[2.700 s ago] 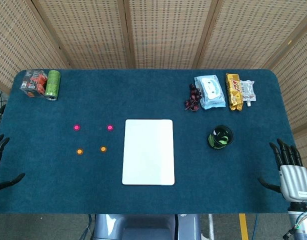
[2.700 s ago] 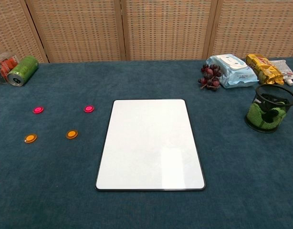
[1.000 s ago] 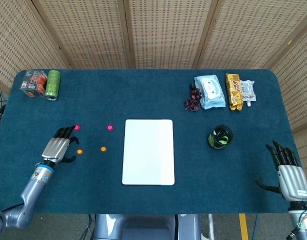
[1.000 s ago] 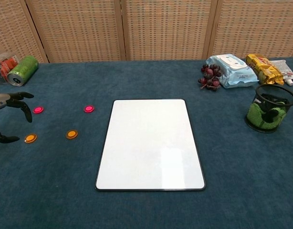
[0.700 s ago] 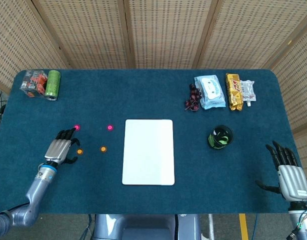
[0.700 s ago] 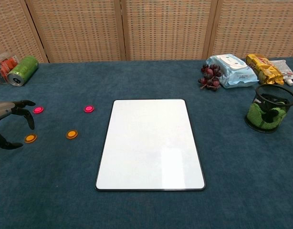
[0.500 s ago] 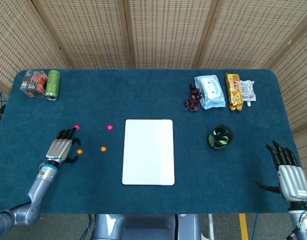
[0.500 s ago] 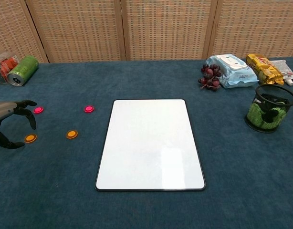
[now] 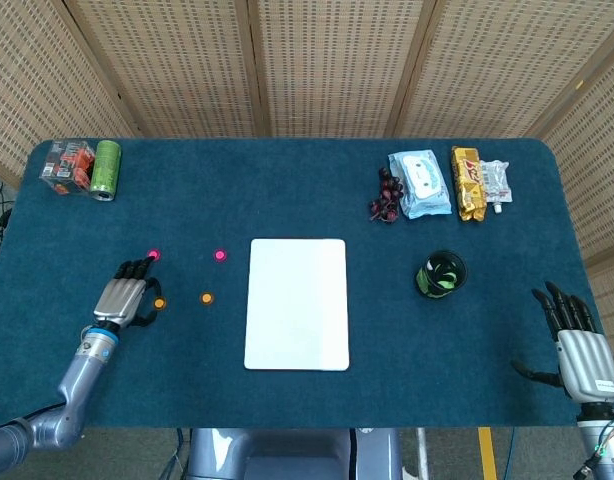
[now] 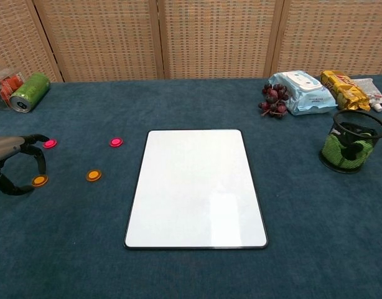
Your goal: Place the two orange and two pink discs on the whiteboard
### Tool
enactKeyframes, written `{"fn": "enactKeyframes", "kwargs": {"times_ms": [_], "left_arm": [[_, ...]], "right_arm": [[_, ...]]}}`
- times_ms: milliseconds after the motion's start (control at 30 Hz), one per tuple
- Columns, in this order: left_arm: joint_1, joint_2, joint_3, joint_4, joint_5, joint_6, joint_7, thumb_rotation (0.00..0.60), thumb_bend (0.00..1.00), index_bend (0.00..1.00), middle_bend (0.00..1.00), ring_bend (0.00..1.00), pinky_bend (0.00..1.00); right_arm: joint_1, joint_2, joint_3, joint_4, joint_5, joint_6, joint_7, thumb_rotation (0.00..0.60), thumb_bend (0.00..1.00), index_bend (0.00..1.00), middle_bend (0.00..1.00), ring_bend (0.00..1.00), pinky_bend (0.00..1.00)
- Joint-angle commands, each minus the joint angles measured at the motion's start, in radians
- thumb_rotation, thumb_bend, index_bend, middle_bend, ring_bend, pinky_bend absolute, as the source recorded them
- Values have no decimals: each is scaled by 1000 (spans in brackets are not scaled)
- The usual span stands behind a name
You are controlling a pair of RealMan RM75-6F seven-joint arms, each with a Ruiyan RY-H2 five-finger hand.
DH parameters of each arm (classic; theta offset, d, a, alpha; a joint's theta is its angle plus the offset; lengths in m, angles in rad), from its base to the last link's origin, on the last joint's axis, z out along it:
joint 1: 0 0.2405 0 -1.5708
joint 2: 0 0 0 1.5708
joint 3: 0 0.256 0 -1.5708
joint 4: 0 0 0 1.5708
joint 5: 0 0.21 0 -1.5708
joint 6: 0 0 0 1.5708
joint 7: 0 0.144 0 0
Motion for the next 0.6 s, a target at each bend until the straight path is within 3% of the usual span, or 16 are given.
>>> {"fn": "enactKeyframes", "kwargs": {"times_ms": [33,367,600], "left_arm": [[-1,-1,1,1,3,2,-3,600,348,454,0,0,0],[-3,3,0,-9,5,16,-3,600,347,474,0,0,0],[-3,49,-15,-89,25,60,-2,600,343,474,0,0,0]], "right_arm": [[0,0,0,0,0,0,0,600,0,21,0,0,0],[0,1,0,-1,1,-1,4,600,0,21,0,0,0],[1,1,-1,-1,1,-1,5,600,0,21,0,0,0]]}}
